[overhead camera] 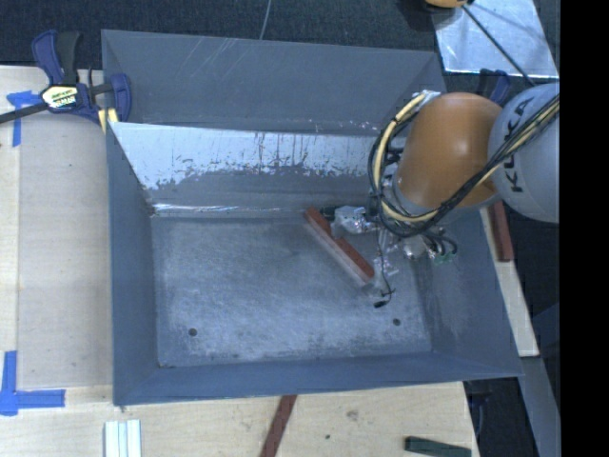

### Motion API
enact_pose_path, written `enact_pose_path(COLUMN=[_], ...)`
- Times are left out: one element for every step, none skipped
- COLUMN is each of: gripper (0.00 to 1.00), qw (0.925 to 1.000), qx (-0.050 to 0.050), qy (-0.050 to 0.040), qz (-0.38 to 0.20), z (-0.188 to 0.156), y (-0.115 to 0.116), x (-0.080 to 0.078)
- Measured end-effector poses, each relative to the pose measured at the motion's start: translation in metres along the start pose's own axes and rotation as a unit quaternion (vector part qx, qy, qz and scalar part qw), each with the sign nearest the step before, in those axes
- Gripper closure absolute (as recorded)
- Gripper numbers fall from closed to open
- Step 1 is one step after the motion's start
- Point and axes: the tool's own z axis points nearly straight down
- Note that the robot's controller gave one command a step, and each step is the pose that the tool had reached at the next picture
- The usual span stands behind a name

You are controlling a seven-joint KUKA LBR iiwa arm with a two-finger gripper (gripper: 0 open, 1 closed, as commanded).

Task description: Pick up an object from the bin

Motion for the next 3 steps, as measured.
enact_pose_path(gripper=[1.00, 1.00, 1.00], qw=[1.0000, 1.0000, 0.9998], qx=[0.000, 0.000, -0.001], qy=[-0.0006, -0.0006, 0.0017], qz=[0.002, 0.002, -0.020], z=[0.038, 0.038, -0.177], y=[-0.040, -0.040, -0.051], x=[-0.033, -0.033, -0.029])
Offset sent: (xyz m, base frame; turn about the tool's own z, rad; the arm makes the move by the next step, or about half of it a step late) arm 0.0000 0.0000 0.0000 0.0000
